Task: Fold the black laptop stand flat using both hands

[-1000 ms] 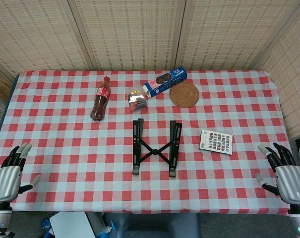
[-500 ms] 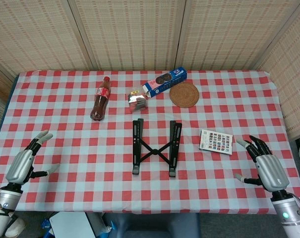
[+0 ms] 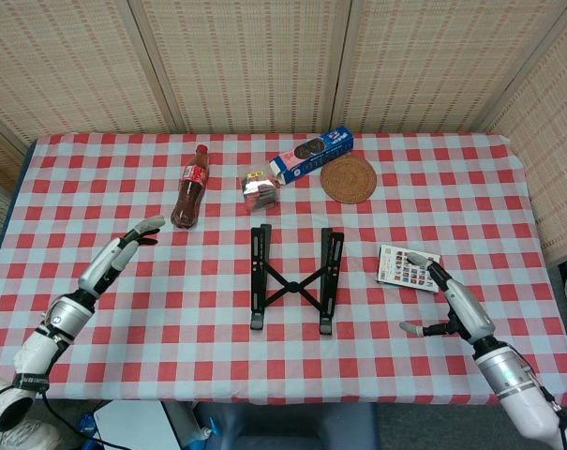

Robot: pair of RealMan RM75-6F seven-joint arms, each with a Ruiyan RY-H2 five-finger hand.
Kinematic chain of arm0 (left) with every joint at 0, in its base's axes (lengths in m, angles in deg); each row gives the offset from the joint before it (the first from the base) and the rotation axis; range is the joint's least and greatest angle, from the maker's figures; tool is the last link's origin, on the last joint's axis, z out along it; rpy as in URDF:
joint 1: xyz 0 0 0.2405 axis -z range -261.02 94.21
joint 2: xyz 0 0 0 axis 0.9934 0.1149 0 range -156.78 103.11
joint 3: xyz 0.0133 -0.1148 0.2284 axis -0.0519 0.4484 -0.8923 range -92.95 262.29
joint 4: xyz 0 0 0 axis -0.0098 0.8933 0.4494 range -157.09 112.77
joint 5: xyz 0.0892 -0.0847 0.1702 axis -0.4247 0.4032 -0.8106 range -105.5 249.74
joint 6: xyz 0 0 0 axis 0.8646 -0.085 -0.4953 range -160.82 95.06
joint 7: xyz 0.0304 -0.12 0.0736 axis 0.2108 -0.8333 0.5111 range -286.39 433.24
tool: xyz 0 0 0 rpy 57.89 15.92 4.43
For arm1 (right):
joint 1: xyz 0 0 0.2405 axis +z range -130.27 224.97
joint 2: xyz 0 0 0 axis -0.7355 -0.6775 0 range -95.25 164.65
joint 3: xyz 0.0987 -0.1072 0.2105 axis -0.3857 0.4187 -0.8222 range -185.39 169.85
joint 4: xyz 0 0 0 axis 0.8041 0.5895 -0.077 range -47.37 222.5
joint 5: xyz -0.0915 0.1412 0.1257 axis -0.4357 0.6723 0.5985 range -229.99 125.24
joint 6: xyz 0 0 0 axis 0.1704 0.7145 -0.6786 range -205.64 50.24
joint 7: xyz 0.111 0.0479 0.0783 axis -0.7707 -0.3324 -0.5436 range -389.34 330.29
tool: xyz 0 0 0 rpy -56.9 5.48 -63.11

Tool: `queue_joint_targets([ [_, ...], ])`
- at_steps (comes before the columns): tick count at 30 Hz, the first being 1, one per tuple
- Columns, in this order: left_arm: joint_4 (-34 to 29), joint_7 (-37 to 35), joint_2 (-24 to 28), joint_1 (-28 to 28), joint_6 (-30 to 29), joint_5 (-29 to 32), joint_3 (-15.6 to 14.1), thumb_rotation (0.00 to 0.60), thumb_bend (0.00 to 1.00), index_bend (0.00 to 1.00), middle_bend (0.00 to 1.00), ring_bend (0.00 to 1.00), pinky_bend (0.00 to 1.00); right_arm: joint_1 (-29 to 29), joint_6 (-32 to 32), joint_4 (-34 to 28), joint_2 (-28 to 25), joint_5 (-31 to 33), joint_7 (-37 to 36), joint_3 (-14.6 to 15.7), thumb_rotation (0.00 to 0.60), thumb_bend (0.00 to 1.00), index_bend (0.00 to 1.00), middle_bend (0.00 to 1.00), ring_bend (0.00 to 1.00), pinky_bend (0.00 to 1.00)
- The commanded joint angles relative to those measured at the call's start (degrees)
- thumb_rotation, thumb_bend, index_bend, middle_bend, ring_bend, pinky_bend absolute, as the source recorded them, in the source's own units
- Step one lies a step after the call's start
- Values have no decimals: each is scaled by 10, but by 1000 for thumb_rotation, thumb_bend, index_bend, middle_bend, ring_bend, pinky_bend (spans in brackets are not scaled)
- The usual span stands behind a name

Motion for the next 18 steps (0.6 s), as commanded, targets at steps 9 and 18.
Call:
queue_joint_targets([
  [9, 77, -42, -79, 77, 75, 43, 17, 0, 150, 130, 91, 132, 182, 38, -57, 42, 53, 46, -101, -20, 600, 0, 46, 79, 5, 62],
  [18, 105, -59, -115, 111, 117, 76, 28, 0, 150, 171, 119, 155, 200, 61, -88, 67, 88, 81, -109, -36, 600, 0, 46, 79, 4, 62],
])
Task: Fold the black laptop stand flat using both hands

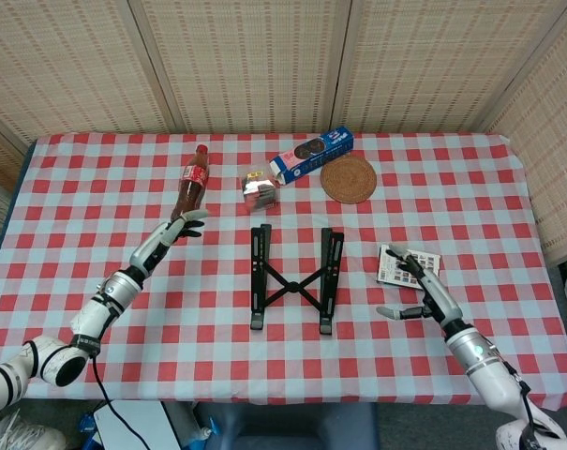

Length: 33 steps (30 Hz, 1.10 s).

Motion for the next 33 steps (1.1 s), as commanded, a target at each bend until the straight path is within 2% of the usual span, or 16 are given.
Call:
queue_joint_targets([
  [1, 11, -12, -13, 11, 14, 12, 7, 0, 151, 175, 126, 160, 203, 11, -13, 10, 13, 15, -3, -10, 600, 0, 46, 79, 4, 62],
  [8, 29, -48, -37, 34, 39, 30, 25, 0, 151, 195, 171, 215, 263, 39, -38, 34, 47, 39, -7, -35, 600, 0, 46, 79, 4, 62],
  [15, 32, -101, -51, 49, 57, 21, 37, 11, 150, 222, 200, 245, 340, 74, -71, 62, 85, 50, -9, -54, 600, 0, 46, 79, 3, 62],
  [18, 37, -117, -56, 57, 63, 10, 36, 41, 150, 238, 217, 257, 384, 84, -77, 73, 101, 48, -16, -61, 600, 0, 46, 81, 3, 62],
  [23, 35, -196, -61, 68, 78, -10, 39, 139, 150, 267, 250, 283, 430, 94, -81, 90, 123, 40, -36, -70, 600, 0, 46, 94, 3, 62],
  [25, 39, -220, -63, 73, 79, -23, 36, 151, 150, 280, 271, 305, 451, 98, -85, 93, 127, 29, -48, -70, 600, 0, 46, 99, 3, 62],
  [28, 37, -257, -63, 79, 76, -42, 31, 181, 150, 300, 302, 335, 471, 102, -86, 94, 130, 11, -66, -69, 600, 0, 46, 106, 3, 62],
  [31, 32, -326, -54, 82, 61, -77, 18, 225, 150, 310, 320, 351, 496, 104, -85, 89, 127, -24, -94, -61, 600, 3, 46, 118, 3, 62],
  [33, 31, -360, -45, 82, 48, -96, 8, 231, 151, 319, 331, 362, 512, 104, -80, 83, 122, -47, -110, -54, 600, 5, 46, 124, 3, 62],
])
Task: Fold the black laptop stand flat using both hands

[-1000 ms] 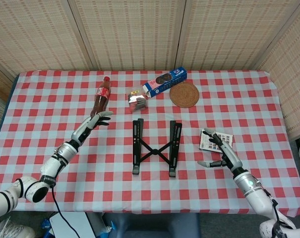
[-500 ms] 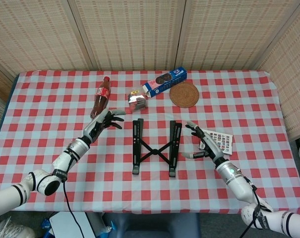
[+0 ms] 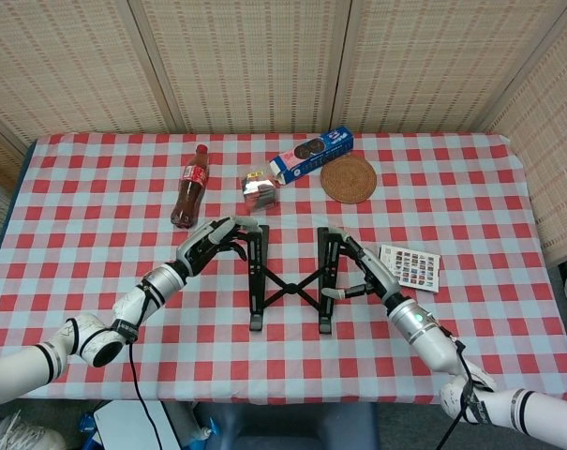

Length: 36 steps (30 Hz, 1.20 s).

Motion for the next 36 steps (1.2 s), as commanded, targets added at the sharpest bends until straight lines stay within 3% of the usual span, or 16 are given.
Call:
queue_joint_targets([
  [1, -6, -82, 18, 5, -29, -51, -25, 230, 150, 326, 341, 372, 521, 1, 8, -12, -8, -46, -33, 15, 600, 6, 47, 126, 3, 62],
  [5, -15, -164, 57, -2, -88, -118, -72, 230, 150, 339, 378, 406, 545, 0, 33, -29, -22, -100, -61, 38, 600, 8, 47, 130, 3, 62],
  [12, -30, -222, 115, -23, -188, -174, -143, 228, 150, 337, 379, 407, 547, -1, 80, -56, -43, -170, -90, 80, 600, 10, 47, 131, 3, 62],
  [20, -88, -202, 167, -43, -273, -205, -193, 221, 150, 331, 379, 407, 548, -9, 134, -78, -77, -221, -100, 131, 600, 15, 47, 131, 3, 62],
  [29, -133, -167, 194, -43, -308, -228, -235, 221, 150, 324, 379, 407, 548, -21, 169, -95, -101, -251, -95, 187, 600, 36, 47, 138, 3, 62],
  [36, -149, -146, 209, -46, -338, -233, -255, 219, 150, 308, 379, 407, 548, -23, 192, -103, -110, -258, -88, 206, 600, 47, 47, 138, 3, 62],
])
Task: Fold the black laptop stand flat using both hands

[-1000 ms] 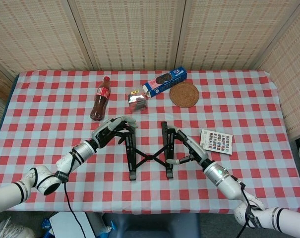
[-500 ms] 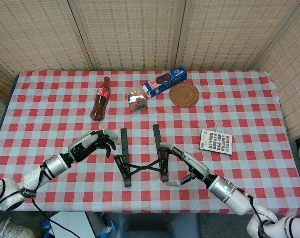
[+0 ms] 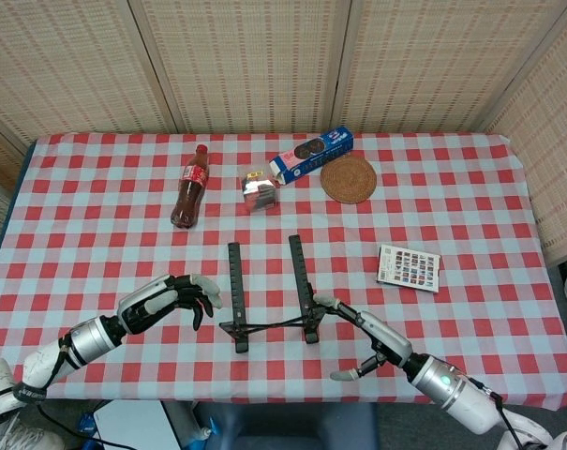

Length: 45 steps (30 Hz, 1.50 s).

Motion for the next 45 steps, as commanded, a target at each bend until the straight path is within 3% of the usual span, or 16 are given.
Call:
queue_joint_targets([
  [1, -2, 8, 5, -1, -6, 1, -6, 220, 150, 308, 379, 407, 547, 0, 7, -1, -3, 2, 5, 2, 600, 48, 47, 138, 3, 62],
  [9, -6, 29, 6, 0, -7, 25, -10, 221, 151, 308, 379, 406, 548, 15, 4, 10, 8, 39, 23, -22, 600, 50, 47, 138, 3, 62],
  [17, -16, 40, 11, 3, -11, 27, -16, 220, 150, 308, 379, 406, 548, 52, -46, 57, 71, 70, -2, -39, 600, 62, 47, 138, 3, 62],
  [30, -17, 41, 12, 7, -11, 36, -21, 221, 151, 308, 379, 406, 547, 56, -64, 98, 122, 68, -39, -1, 600, 95, 47, 141, 3, 62],
  [45, -13, 52, 9, 7, -5, 51, -19, 220, 151, 308, 379, 406, 547, 44, -36, 99, 121, 58, -69, 27, 600, 170, 47, 141, 3, 62],
])
